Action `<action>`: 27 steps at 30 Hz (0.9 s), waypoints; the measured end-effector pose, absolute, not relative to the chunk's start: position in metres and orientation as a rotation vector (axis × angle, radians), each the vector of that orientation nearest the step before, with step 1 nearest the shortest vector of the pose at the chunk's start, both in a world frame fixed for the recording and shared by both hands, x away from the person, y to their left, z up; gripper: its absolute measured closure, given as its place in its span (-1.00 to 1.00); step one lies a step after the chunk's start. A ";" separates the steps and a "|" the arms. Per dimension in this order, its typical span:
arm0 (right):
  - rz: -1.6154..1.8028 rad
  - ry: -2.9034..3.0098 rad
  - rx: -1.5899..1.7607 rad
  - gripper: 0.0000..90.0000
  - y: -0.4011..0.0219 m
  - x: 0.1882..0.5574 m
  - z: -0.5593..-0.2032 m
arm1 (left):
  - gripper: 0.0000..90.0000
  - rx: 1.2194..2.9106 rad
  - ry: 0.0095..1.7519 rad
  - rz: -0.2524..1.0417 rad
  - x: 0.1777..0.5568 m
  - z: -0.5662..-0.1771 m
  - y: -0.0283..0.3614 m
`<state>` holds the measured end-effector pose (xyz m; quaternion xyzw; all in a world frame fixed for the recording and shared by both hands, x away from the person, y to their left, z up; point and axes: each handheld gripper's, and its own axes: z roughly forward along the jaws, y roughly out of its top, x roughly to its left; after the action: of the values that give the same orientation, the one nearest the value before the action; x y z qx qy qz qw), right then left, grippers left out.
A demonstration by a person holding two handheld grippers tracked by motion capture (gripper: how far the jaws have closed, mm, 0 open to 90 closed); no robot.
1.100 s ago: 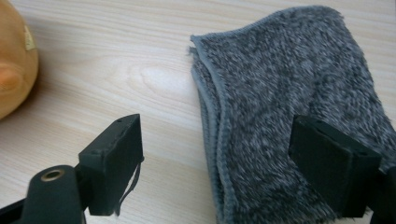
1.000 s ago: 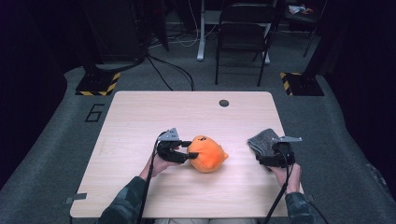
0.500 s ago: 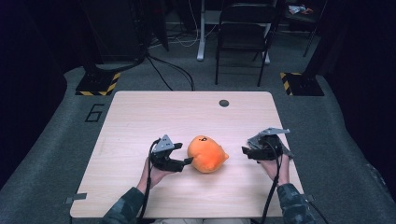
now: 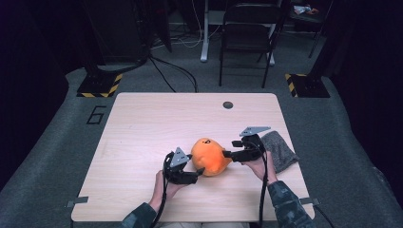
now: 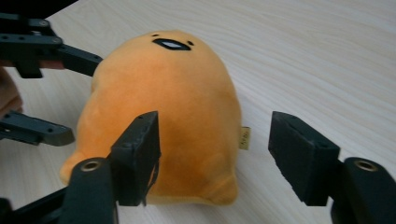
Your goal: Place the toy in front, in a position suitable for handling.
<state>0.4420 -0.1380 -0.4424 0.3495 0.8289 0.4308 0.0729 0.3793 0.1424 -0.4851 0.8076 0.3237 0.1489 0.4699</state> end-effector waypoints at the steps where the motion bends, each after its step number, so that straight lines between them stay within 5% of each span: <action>1: 1.295 2.507 1.051 -0.09 -0.136 0.443 -0.444 | -0.37 1.974 0.803 0.361 0.380 -0.487 0.142; 10: 1.280 2.650 1.036 0.22 -0.125 0.451 -0.461 | -0.23 1.978 0.782 0.325 0.385 -0.499 0.143; 19: 1.273 2.629 1.047 0.80 -0.117 0.446 -0.469 | 0.47 1.964 0.764 0.350 0.383 -0.504 0.143; 27: 1.201 2.539 1.016 0.88 -0.109 0.432 -0.446 | 0.60 1.928 0.726 0.344 0.390 -0.490 0.152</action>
<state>0.4318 -0.1087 -0.4462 0.3391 0.8475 0.4009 0.0775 0.3898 0.1523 -0.4900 0.7982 0.3004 0.1424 0.5024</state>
